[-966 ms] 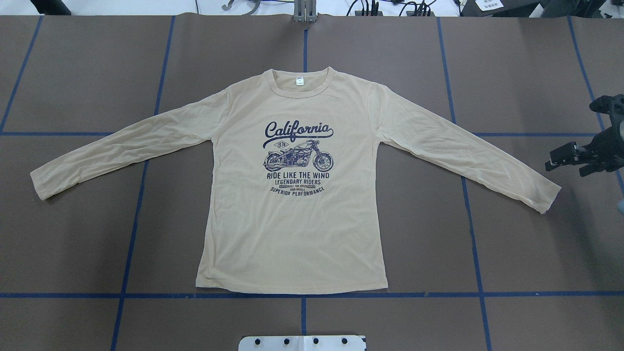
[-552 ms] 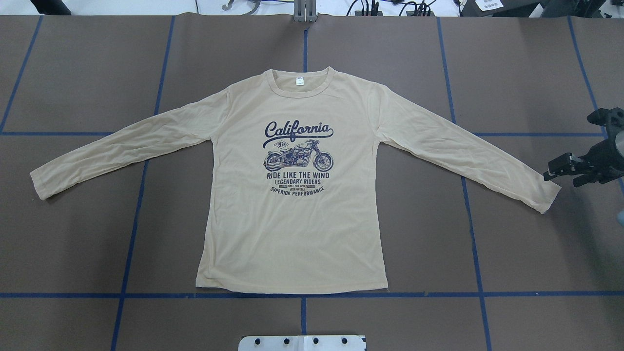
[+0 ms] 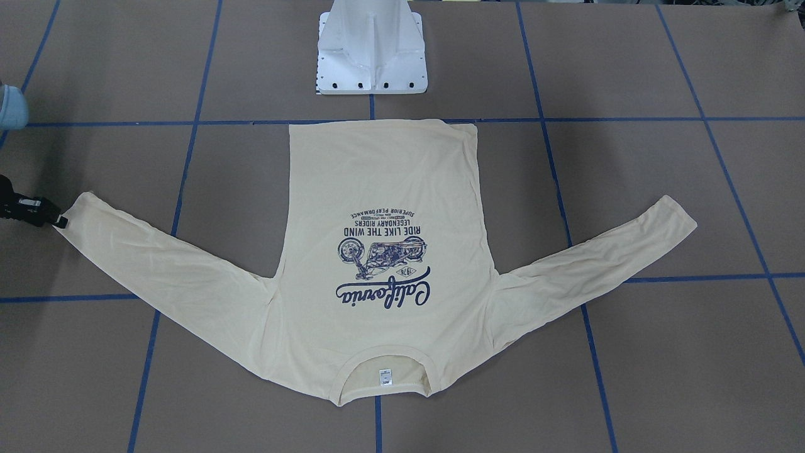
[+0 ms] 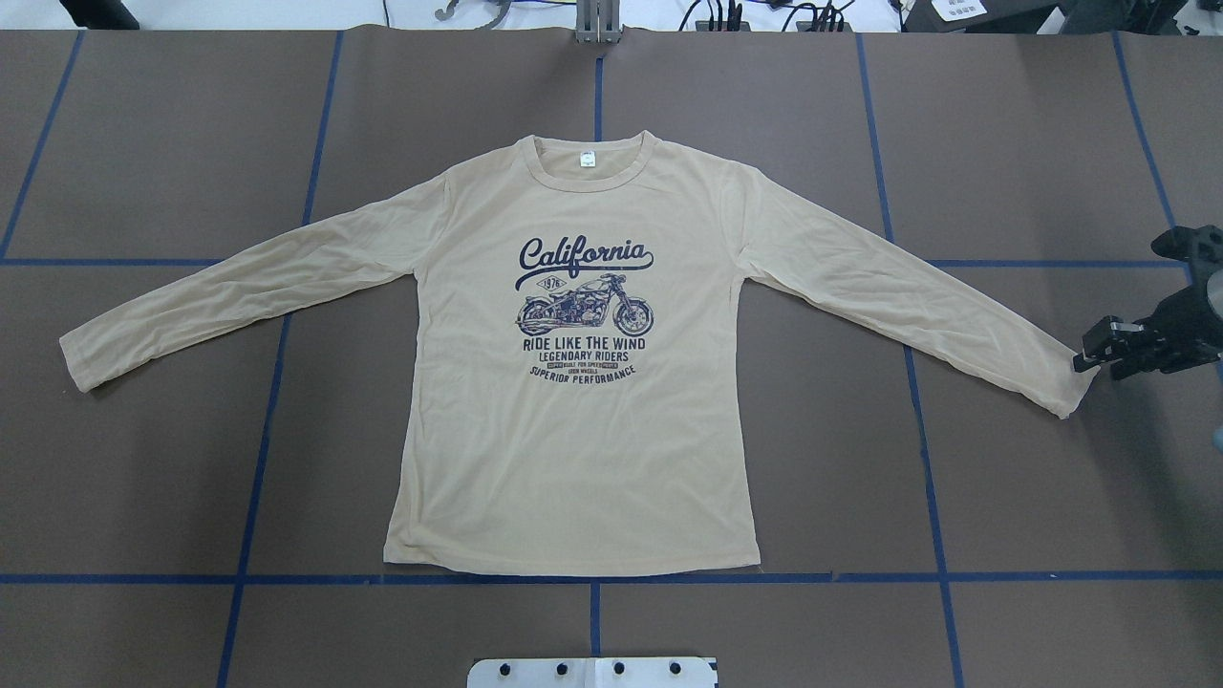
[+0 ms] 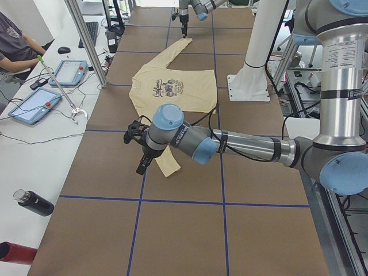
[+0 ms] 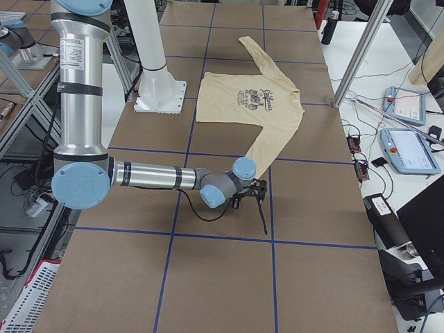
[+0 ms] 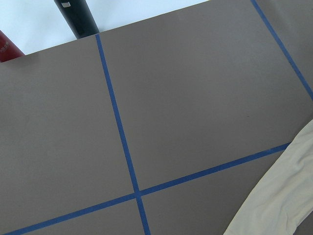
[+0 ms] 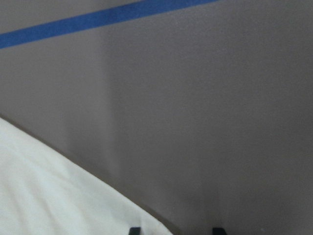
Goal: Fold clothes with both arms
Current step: 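Move the right gripper to the sleeve cuff nearest it and grasp it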
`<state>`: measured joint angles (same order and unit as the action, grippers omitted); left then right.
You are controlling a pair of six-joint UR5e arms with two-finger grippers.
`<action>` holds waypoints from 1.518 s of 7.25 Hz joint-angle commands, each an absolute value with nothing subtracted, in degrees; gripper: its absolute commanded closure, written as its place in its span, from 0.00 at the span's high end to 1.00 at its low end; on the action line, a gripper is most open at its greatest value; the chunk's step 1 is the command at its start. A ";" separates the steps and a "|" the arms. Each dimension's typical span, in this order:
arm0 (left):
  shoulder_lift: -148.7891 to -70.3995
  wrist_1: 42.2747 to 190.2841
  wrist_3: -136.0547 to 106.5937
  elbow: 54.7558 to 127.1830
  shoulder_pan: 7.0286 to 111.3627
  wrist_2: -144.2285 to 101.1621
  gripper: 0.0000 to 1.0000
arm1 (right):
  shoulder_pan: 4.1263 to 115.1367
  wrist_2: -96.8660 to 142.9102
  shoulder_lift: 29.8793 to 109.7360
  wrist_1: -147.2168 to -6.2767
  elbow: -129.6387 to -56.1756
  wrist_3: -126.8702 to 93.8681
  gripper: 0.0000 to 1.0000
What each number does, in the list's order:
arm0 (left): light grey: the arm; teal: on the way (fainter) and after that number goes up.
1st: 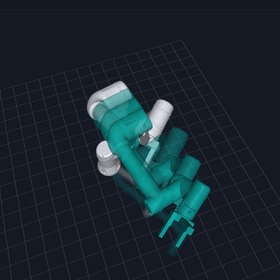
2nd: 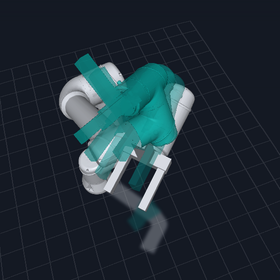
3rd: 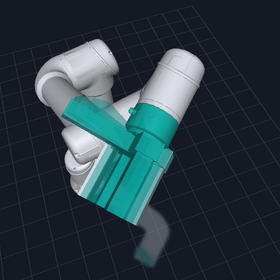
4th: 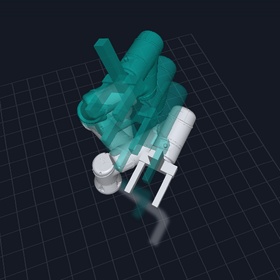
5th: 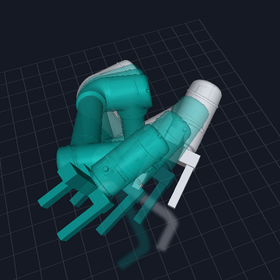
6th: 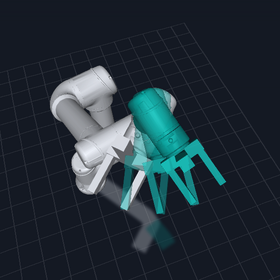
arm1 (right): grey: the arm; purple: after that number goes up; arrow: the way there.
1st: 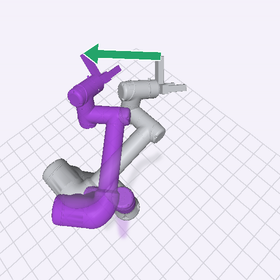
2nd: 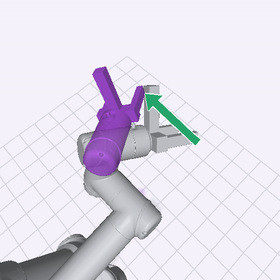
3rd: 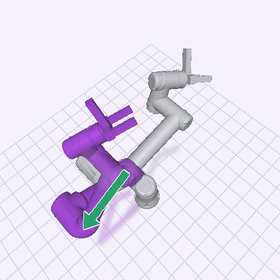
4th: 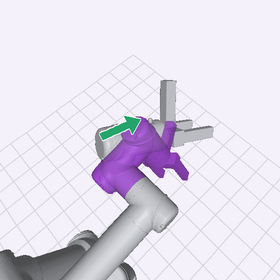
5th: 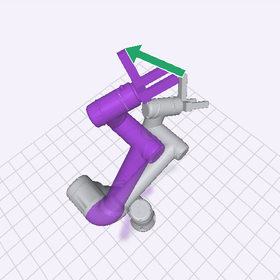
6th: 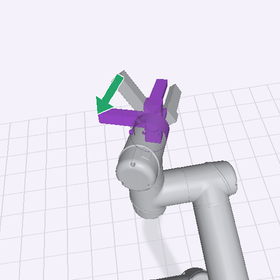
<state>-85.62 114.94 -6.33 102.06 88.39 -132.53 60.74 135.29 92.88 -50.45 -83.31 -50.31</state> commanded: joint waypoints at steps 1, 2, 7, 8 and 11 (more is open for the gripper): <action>-85.17 114.96 -6.33 102.39 88.42 -132.45 1.00 | 60.56 135.35 92.90 -50.45 -83.58 -50.36 0.31; -85.17 114.96 -6.33 102.39 88.33 -132.45 1.00 | 60.56 135.44 92.99 -50.45 -83.58 -50.36 0.00; -85.25 114.96 -6.33 102.83 88.24 -132.89 1.00 | 61.45 142.57 81.54 -52.46 -88.95 -62.87 0.00; -85.25 114.96 -6.15 102.75 88.24 -132.89 1.00 | 59.35 140.04 72.86 -57.52 -88.60 -70.41 0.00; -85.25 115.49 -6.15 102.92 88.24 -132.89 1.00 | 53.54 128.45 49.02 -68.82 -80.12 -79.88 0.00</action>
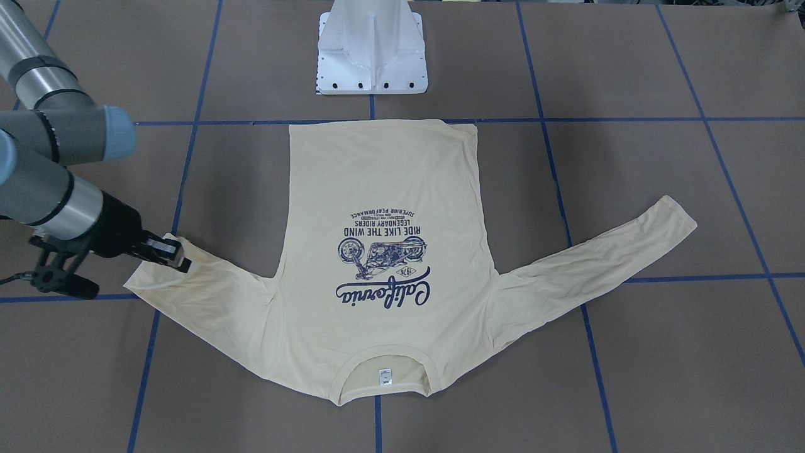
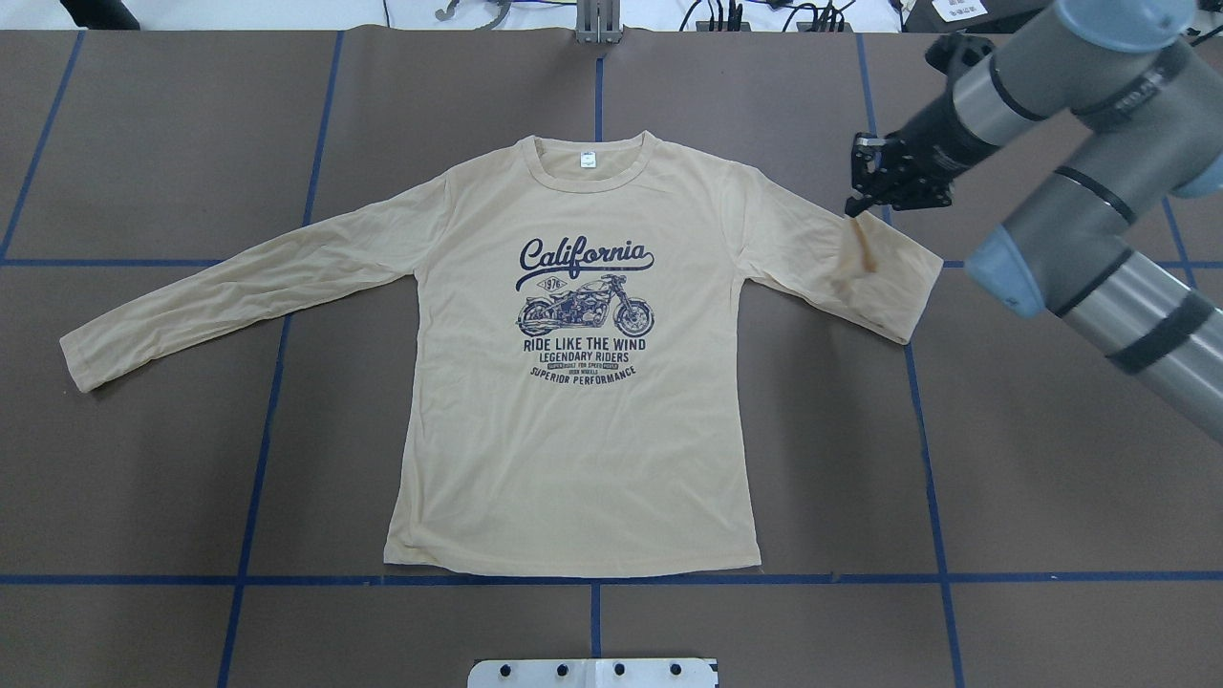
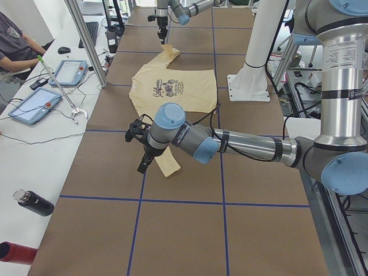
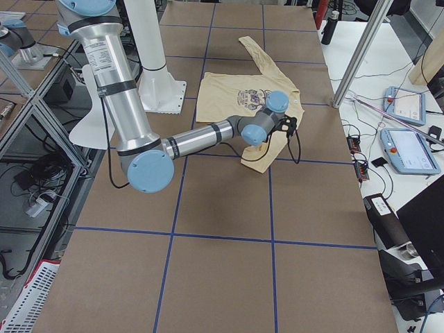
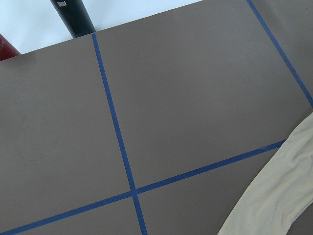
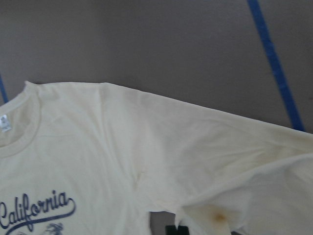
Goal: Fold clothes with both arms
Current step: 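Fold the held sleeve across the shirt body toward the left arm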
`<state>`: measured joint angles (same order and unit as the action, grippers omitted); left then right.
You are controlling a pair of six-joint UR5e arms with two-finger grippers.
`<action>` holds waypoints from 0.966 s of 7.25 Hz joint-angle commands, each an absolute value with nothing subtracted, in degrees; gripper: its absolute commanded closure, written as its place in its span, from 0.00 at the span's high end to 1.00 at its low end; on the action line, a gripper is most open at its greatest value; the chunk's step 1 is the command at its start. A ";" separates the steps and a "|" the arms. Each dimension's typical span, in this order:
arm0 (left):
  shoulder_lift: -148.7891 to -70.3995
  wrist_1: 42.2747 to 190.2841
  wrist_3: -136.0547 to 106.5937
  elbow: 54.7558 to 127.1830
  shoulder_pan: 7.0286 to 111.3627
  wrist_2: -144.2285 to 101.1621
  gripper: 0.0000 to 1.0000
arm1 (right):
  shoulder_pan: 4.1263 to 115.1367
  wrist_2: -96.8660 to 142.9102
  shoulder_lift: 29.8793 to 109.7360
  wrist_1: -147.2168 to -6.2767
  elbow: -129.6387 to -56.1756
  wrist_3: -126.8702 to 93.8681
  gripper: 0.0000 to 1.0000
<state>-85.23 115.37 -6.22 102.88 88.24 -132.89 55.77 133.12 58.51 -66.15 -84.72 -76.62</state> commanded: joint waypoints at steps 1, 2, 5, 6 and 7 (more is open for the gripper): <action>-85.25 116.36 -6.24 102.83 88.24 -133.33 1.00 | 51.96 124.67 41.12 -68.64 -74.67 -84.85 0.00; -85.25 117.32 -6.24 102.92 88.24 -133.42 1.00 | 50.03 120.89 33.74 -68.56 -70.01 -85.60 0.00; -85.25 118.55 -6.24 102.83 88.07 -134.47 1.00 | 41.43 109.11 24.09 -68.47 -66.36 -85.17 0.00; -85.25 118.65 -6.24 102.40 88.07 -134.56 1.00 | 38.35 104.81 23.13 -67.77 -64.70 -84.99 0.00; -85.25 118.74 -6.24 102.22 88.07 -134.56 1.00 | 36.93 102.85 20.94 -64.81 -60.42 -84.99 0.00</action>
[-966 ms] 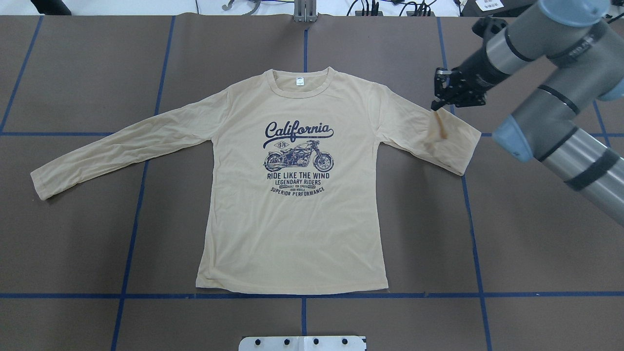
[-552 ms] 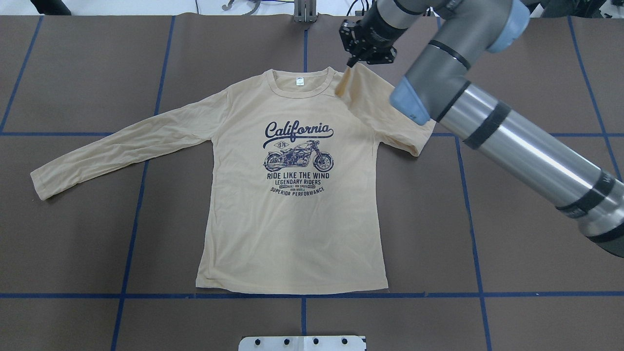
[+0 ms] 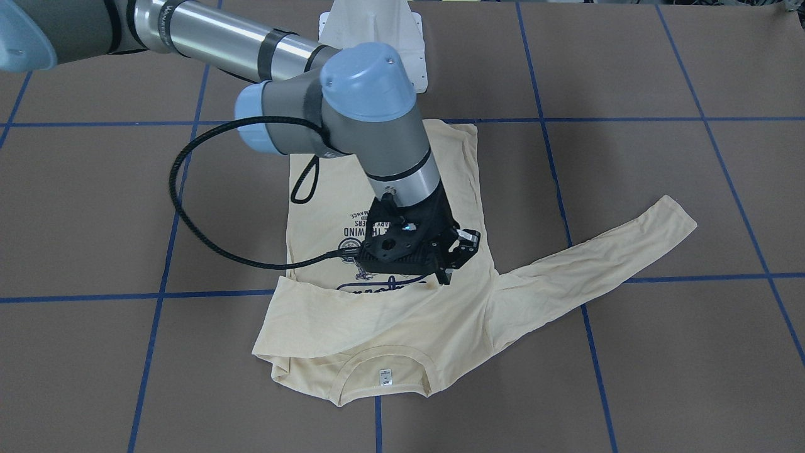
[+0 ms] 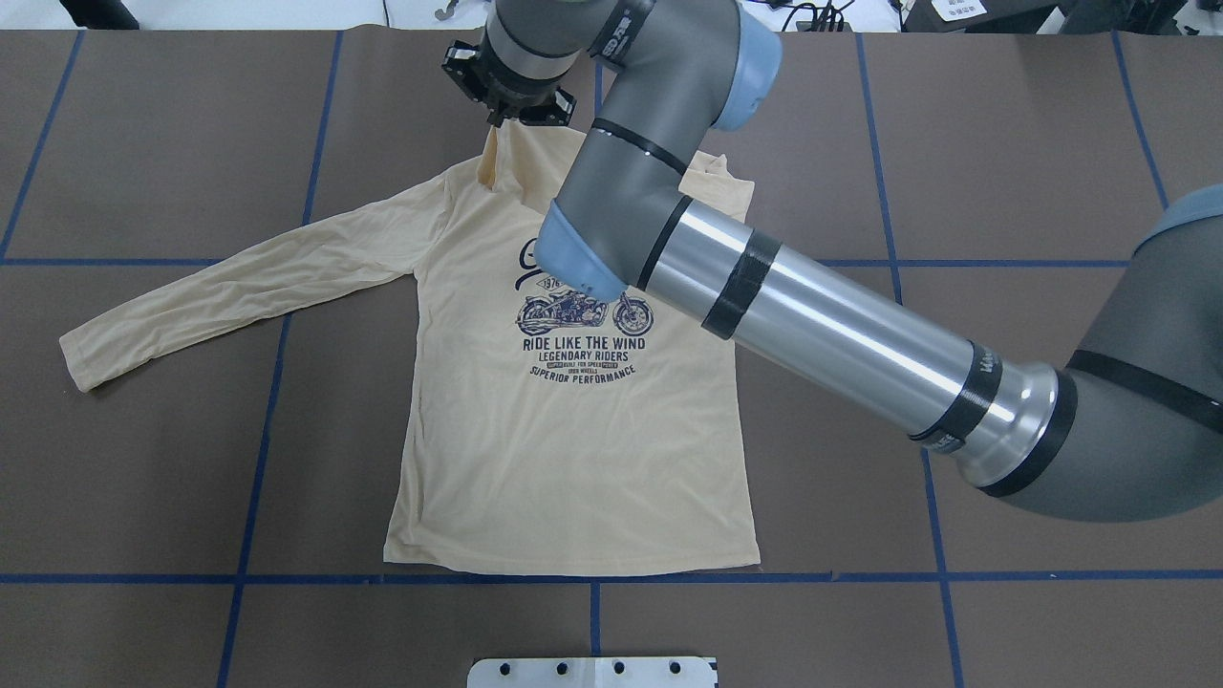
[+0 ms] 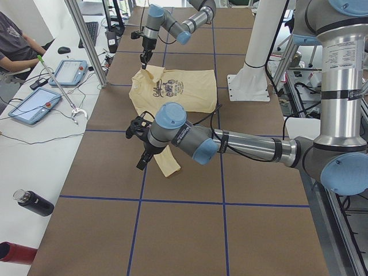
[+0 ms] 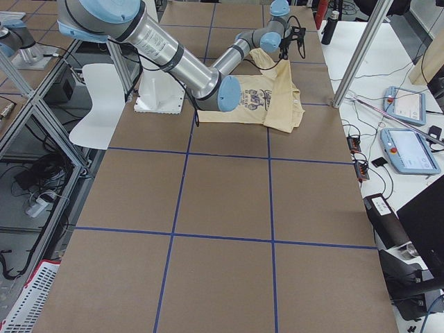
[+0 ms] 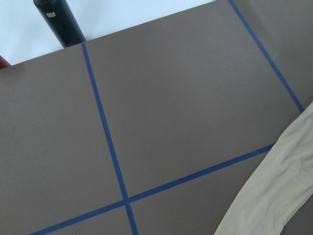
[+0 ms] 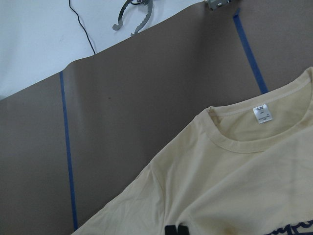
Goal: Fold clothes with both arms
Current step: 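Fold the held sleeve across the shirt body toward the left arm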
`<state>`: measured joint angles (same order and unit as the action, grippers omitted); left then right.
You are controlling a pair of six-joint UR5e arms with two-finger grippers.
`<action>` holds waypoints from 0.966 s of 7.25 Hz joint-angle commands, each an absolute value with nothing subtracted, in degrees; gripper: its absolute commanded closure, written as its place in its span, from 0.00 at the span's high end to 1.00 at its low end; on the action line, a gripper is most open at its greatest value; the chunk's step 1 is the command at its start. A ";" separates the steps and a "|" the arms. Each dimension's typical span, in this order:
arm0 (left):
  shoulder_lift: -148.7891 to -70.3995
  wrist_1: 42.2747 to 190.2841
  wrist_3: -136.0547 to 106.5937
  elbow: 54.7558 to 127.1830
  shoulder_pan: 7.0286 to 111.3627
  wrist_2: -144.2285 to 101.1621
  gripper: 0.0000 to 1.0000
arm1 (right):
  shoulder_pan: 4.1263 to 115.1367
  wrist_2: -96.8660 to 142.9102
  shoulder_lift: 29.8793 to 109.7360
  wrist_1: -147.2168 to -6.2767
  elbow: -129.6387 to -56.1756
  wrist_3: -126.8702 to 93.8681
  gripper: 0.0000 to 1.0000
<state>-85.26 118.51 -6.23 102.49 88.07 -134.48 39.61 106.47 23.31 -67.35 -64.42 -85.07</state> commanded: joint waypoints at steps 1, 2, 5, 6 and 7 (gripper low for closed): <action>-85.25 118.74 -6.24 102.22 88.07 -134.56 1.00 | 35.44 101.00 19.44 -62.60 -56.90 -84.99 0.00; -85.34 118.74 -5.98 102.13 87.98 -134.56 1.00 | 33.42 98.72 19.34 -62.23 -56.26 -84.99 0.00; -85.34 119.80 -6.15 101.78 87.63 -138.32 1.00 | 30.24 94.16 16.36 -58.10 -50.73 -85.25 0.98; -85.52 120.32 -6.15 100.04 85.89 -140.51 1.00 | 30.23 94.13 13.91 -58.10 -49.15 -87.43 0.99; -85.34 123.45 -6.50 99.85 82.82 -140.62 1.00 | 30.41 94.13 11.97 -58.10 -48.61 -91.19 0.99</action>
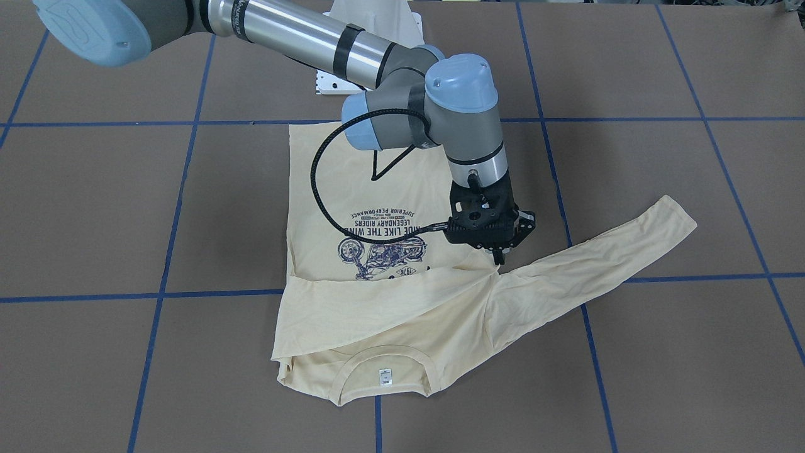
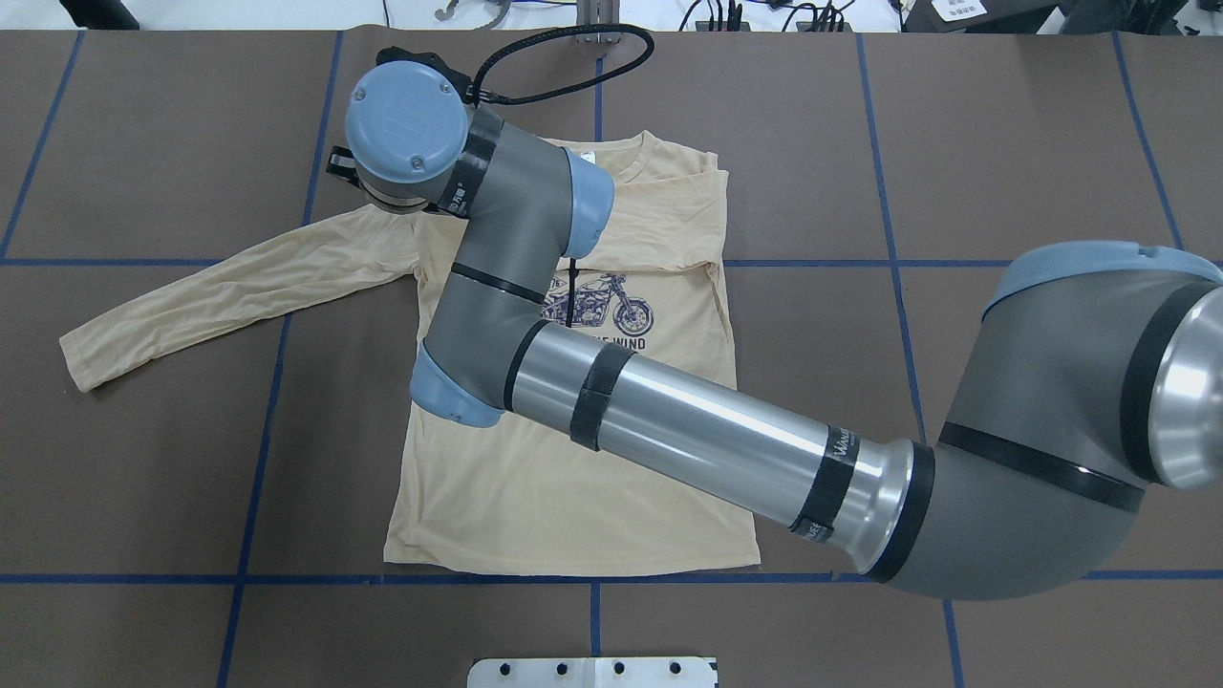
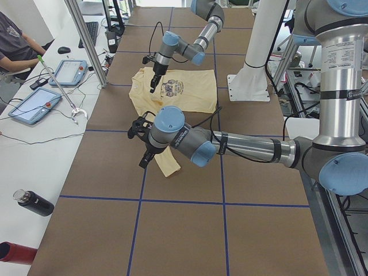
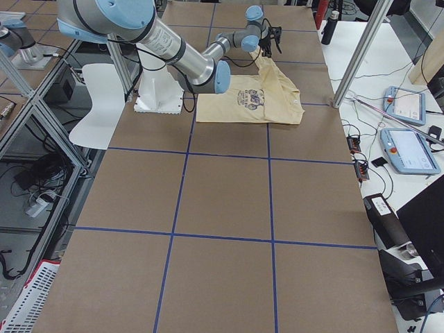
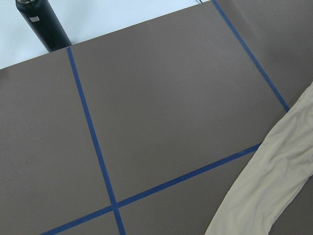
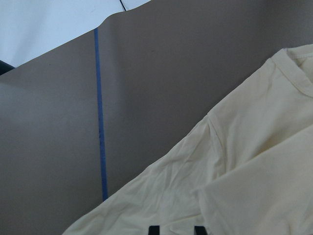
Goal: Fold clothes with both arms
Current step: 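Open the right gripper and raise it away from the folded sleeve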
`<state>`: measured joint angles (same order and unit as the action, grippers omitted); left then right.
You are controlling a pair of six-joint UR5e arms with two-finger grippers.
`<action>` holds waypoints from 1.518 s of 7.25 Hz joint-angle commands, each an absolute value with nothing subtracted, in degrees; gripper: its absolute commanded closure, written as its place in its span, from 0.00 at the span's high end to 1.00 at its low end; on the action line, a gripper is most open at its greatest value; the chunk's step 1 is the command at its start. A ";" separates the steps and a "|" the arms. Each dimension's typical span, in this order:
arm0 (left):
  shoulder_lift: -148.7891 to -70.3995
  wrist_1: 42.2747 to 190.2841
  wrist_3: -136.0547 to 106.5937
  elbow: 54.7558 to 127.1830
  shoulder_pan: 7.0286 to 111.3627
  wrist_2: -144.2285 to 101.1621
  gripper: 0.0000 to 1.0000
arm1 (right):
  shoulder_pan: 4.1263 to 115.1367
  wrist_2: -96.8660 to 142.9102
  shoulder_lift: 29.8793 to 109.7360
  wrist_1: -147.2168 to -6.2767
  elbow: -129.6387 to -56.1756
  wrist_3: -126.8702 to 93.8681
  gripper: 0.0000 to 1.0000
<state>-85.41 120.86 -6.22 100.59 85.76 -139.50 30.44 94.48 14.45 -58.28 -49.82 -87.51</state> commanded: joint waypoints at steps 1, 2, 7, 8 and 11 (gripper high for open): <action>-85.43 124.27 -14.33 99.76 79.49 -140.45 1.00 | 31.11 94.13 11.43 -58.10 -48.60 -93.06 1.00; -86.04 126.80 -23.81 99.58 73.10 -138.88 1.00 | 32.59 94.65 10.64 -58.44 -49.04 -96.47 1.00; -90.62 141.23 -28.83 78.33 66.36 -130.52 0.76 | 43.56 119.89 39.37 -69.61 -77.88 -87.74 0.99; -90.18 141.24 -28.92 78.22 66.36 -130.52 0.74 | 45.77 123.54 46.16 -69.87 -84.66 -84.93 0.99; -90.61 140.98 -29.09 77.00 66.18 -130.69 0.42 | 54.29 132.07 59.12 -69.87 -94.21 -78.70 0.99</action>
<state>-90.46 141.08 -29.12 77.43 66.28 -130.65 50.69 128.02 54.37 -69.86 -91.01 -82.59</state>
